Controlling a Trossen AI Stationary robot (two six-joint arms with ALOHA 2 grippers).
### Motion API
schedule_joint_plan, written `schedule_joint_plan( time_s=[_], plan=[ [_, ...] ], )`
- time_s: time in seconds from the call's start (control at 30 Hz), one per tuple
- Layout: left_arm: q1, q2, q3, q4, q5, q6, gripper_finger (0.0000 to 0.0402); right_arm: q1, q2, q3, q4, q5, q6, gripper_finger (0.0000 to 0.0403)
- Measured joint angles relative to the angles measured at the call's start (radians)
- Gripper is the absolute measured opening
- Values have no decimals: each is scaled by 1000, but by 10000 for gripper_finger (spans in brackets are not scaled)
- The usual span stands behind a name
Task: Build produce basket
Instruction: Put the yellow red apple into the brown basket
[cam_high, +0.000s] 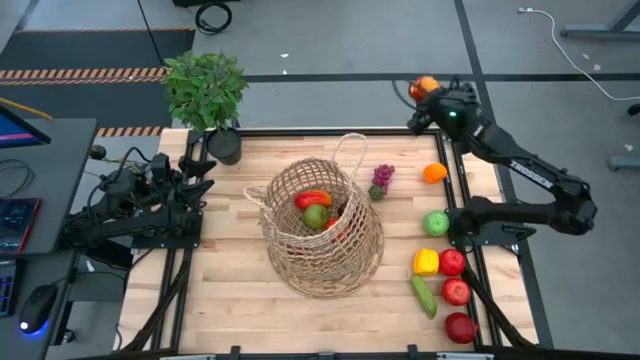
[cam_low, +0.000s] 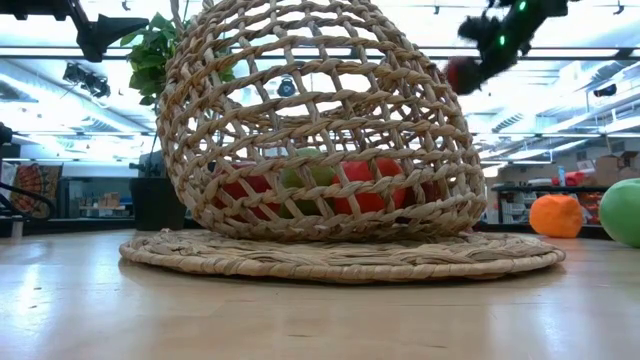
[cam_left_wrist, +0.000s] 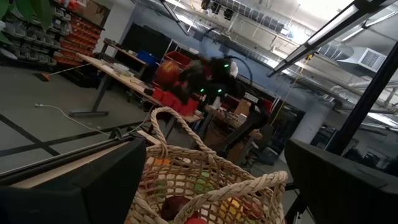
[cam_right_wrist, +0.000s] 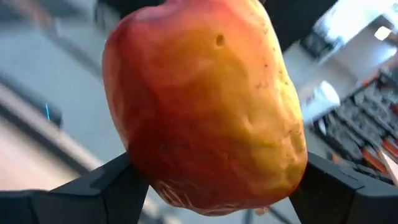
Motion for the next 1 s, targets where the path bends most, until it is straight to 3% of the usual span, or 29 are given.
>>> schedule_joint_plan(
  time_s=[0.4, 0.53, 0.7, 1.0],
  plan=[
    [0, 0, 0, 0, 0, 0, 390, 160, -153, 1, 474, -89, 1, 327],
    [0, 0, 0, 0, 0, 0, 390, 218, -171, 1, 602, -231, 66, 328],
    [0, 0, 0, 0, 0, 0, 390, 263, -162, 1, 760, -456, 299, 328],
    [0, 0, 0, 0, 0, 0, 390, 279, -80, 1, 956, -799, 939, 328]
  ],
)
